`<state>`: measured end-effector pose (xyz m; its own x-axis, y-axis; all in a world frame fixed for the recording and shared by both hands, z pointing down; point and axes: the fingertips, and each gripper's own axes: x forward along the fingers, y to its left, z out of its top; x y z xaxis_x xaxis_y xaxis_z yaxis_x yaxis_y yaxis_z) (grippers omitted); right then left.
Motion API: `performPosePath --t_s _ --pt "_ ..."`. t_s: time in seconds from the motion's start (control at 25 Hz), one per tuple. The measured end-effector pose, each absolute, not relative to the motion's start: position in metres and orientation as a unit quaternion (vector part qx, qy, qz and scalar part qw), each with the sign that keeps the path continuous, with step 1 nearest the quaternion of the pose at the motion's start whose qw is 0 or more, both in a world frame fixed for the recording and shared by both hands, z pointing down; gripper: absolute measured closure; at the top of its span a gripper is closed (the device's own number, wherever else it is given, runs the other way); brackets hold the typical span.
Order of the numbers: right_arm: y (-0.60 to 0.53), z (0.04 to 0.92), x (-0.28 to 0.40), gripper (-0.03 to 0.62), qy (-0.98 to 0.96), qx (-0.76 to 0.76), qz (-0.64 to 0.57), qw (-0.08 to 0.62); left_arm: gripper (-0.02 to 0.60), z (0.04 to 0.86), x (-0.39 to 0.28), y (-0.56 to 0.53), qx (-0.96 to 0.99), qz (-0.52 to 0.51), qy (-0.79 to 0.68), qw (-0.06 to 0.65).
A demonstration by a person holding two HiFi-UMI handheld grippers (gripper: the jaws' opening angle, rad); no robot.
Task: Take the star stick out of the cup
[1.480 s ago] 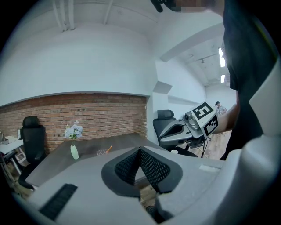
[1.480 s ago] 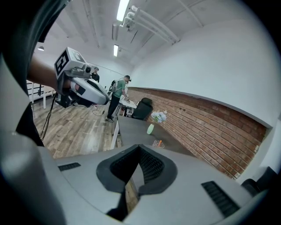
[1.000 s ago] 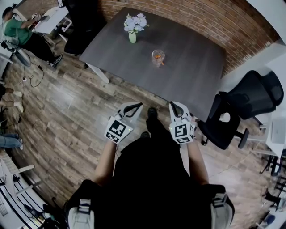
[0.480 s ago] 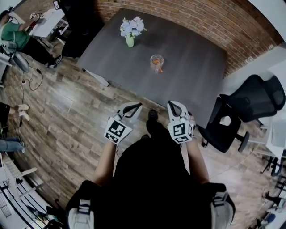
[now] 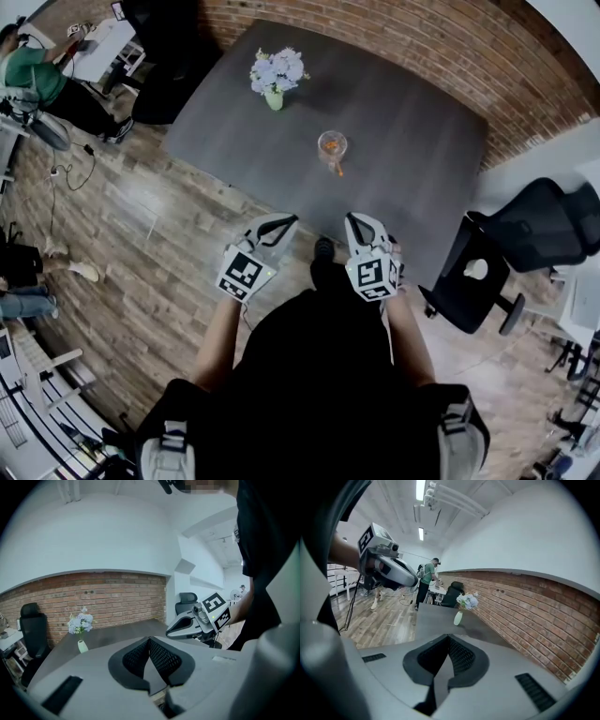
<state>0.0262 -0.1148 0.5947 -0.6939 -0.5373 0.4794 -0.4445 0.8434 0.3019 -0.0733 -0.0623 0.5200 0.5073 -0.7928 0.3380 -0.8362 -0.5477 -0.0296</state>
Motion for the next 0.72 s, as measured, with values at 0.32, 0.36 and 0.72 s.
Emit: performPosePath --t_s 0.32,0.36,0.72 --pt "-0.152 0.607 0.008 0.585 -0.924 0.249 -0.059 0.284 0.578 0.517 -0.082 -0.103 0.863 0.166 -0.471 0.074" --pt "-0.156 0.608 0.007 0.583 -0.924 0.247 -0.06 0.287 0.578 0.517 -0.084 -0.107 0.862 0.166 -0.473 0.074" --pt "-0.196 0.614 -0.007 0.563 -0.925 0.225 -0.063 0.299 0.578 0.516 -0.096 -0.146 0.854 0.165 -0.486 0.081"
